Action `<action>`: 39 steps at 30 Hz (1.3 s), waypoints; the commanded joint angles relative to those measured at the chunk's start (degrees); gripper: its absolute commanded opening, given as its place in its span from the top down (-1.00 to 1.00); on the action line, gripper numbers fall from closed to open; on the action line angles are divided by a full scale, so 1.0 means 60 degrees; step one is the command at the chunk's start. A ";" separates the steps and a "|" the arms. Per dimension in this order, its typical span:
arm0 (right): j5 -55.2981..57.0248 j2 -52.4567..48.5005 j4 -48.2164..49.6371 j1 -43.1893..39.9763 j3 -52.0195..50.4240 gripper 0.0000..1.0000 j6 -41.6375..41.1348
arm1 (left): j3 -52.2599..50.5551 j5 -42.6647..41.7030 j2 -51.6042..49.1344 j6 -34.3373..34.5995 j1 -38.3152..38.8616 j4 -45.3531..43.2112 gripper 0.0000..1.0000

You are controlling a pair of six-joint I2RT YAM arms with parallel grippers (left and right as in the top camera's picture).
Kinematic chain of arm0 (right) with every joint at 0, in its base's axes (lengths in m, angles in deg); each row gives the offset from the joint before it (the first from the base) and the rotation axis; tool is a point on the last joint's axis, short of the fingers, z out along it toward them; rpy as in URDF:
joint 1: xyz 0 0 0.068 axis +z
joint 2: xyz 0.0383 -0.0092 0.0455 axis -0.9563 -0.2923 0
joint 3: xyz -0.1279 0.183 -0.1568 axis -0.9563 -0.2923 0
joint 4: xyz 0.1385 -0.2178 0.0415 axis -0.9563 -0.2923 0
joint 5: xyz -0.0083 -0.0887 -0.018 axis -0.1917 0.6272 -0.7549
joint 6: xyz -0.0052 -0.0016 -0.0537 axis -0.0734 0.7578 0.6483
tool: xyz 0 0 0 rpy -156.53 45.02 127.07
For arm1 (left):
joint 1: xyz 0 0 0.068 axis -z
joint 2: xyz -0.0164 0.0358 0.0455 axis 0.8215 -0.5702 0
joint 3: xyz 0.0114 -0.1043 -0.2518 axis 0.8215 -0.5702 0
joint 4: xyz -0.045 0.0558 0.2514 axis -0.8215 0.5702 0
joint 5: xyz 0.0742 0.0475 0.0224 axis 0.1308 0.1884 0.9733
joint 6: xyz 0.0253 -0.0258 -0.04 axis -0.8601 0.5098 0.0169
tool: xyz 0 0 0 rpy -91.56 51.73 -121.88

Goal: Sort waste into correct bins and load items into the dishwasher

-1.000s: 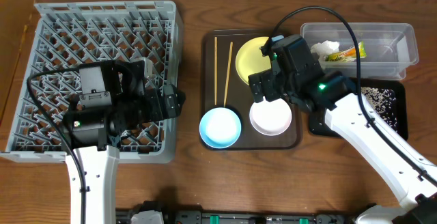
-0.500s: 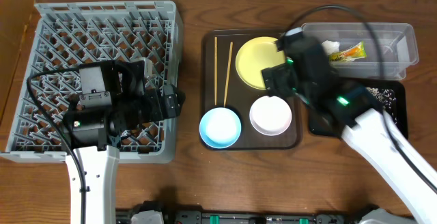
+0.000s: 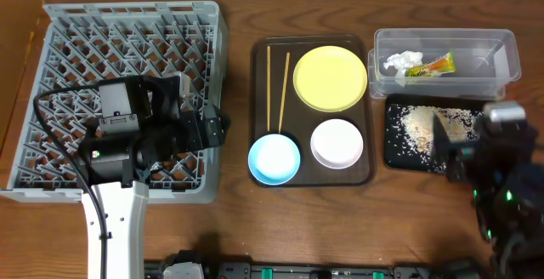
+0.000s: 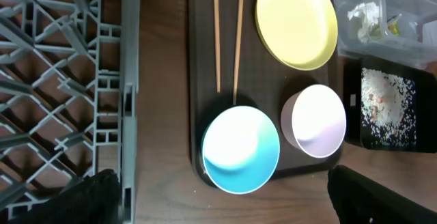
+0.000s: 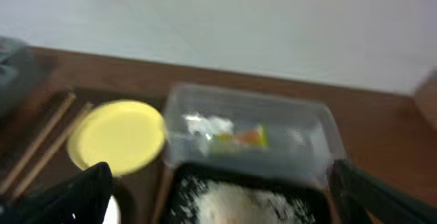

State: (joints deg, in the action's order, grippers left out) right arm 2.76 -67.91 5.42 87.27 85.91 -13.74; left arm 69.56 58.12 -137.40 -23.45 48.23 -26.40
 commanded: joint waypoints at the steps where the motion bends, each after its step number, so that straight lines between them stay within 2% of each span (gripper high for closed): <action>1: -0.0313 0.1268 0.0226 -0.0659 -0.1268 -0.99 0.0146 | 0.0146 0.0120 0.0022 -0.0080 0.0040 -0.0007 -0.96; 6: -0.0313 0.3111 0.0663 -0.1169 -0.3238 -0.99 -0.0262 | 0.0146 0.0120 0.0022 -0.0080 0.0040 -0.0007 -0.96; 11: -0.0313 0.4138 0.1636 -0.1271 -0.4692 -0.98 -0.0284 | 0.0146 0.0120 0.0022 -0.0080 0.0040 -0.0007 -0.96; 17: -0.0317 0.5206 0.3738 -0.1286 -0.6543 -0.98 -0.0284 | 0.0146 0.0120 0.0022 -0.0080 0.0040 -0.0007 -0.96; 20: -0.0317 0.5195 0.5217 -0.1293 -0.7391 -0.98 -0.0288 | 0.0146 0.0120 0.0022 -0.0080 0.0040 -0.0007 -0.96; 39: -0.0346 0.5162 0.4670 -0.1286 -0.7479 -0.99 -0.0280 | 0.0146 0.0120 0.0022 -0.0080 0.0040 -0.0007 -0.96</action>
State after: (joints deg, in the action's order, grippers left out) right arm 0.90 -37.15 33.66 80.90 41.13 -14.85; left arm 69.56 58.34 -137.40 -23.58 48.23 -26.44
